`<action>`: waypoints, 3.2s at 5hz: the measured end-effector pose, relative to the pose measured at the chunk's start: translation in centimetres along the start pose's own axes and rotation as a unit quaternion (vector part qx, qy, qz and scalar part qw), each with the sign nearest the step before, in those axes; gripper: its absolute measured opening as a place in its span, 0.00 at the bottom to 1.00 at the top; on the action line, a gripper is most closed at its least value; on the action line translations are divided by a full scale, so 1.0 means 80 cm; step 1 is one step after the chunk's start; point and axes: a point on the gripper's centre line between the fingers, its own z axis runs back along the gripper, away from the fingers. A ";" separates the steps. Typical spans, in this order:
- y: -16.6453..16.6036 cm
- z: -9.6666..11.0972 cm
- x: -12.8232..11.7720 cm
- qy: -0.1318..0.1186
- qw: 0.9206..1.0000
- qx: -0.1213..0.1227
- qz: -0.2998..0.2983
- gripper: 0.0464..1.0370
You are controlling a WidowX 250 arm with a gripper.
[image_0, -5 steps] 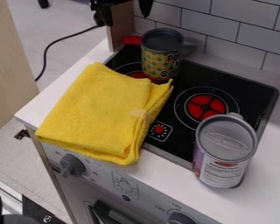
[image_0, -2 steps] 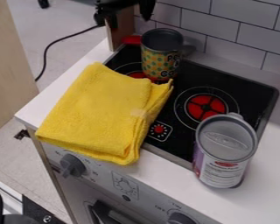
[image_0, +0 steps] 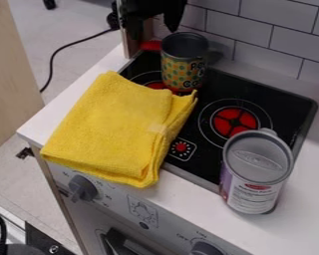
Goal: Put the yellow green tin in the right side of the burner
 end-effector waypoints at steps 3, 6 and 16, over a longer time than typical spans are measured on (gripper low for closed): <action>-0.018 -0.007 -0.044 0.037 0.997 0.045 0.057 0.96; -0.020 0.000 -0.116 0.081 0.994 0.052 0.052 0.96; -0.048 0.053 -0.225 0.080 0.997 -0.003 0.017 0.96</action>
